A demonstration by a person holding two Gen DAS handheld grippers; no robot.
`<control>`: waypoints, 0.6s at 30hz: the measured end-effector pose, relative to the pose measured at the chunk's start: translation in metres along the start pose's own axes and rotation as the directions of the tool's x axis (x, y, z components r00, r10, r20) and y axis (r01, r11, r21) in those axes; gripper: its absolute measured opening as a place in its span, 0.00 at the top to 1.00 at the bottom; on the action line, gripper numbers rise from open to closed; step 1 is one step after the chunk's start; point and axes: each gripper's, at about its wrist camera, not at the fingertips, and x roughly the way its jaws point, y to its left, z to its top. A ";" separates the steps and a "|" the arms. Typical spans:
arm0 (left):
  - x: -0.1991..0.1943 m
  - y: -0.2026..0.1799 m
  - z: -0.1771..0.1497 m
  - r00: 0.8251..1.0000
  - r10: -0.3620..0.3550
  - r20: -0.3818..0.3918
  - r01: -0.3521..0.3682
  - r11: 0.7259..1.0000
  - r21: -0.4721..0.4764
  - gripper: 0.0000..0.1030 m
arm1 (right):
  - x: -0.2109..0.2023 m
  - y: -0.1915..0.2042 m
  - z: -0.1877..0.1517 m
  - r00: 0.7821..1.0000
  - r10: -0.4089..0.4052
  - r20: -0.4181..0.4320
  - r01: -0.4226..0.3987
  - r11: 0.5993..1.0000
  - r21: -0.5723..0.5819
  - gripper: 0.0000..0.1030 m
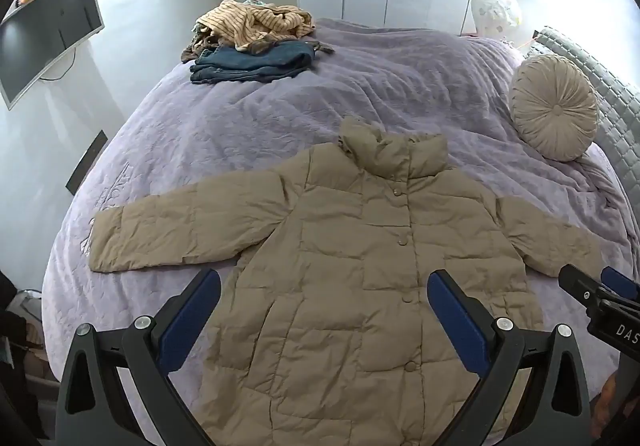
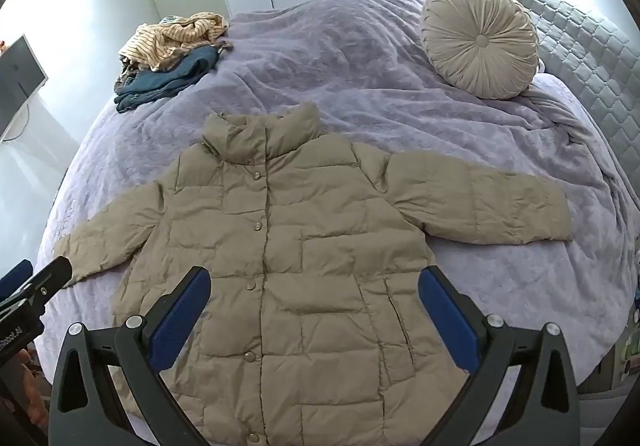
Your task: Fold large clothes
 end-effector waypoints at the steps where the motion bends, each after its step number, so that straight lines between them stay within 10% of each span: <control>1: 0.000 0.001 0.000 1.000 0.001 -0.004 -0.001 1.000 -0.004 0.00 | 0.000 0.001 0.000 1.000 -0.001 0.001 0.001 1.000 0.001 0.00; 18: 0.007 0.008 0.000 1.000 -0.004 -0.026 0.004 1.000 -0.026 0.00 | 0.000 0.003 0.004 1.000 -0.006 0.002 0.006 1.000 -0.004 0.00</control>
